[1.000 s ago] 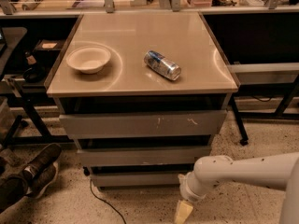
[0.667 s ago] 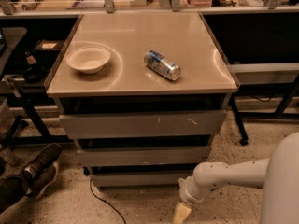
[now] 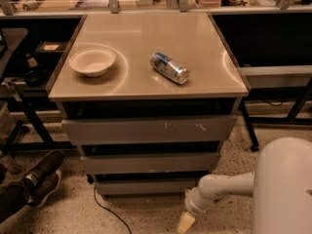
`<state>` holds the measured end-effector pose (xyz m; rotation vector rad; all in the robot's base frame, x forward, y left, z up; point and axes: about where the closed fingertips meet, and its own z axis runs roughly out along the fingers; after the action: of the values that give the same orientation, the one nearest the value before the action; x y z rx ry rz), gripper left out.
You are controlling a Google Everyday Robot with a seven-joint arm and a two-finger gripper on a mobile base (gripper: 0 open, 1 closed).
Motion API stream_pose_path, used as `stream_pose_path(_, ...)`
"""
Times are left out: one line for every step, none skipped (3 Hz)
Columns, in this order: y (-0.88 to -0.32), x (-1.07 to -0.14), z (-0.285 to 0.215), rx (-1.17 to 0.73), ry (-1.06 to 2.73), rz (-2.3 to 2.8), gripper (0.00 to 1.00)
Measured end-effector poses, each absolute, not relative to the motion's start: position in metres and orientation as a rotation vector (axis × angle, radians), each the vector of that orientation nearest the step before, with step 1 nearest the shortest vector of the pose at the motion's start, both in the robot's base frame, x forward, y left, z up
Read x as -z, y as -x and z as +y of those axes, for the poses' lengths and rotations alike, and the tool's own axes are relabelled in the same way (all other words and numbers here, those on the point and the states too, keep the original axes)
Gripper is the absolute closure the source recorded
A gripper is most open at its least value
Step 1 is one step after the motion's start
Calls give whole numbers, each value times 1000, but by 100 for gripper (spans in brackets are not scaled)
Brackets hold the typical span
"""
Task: Open bottom drawer
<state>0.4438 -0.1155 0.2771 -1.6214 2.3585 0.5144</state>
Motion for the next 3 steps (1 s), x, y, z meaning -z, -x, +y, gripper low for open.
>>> stream_pose_path(-462,-255,-116,-491,1622,2350,0)
stream_pose_path(-503,-227,-117,-387,1652,2330,0)
stream_pose_path(-504,-227,-116,-386,1653,2329,0)
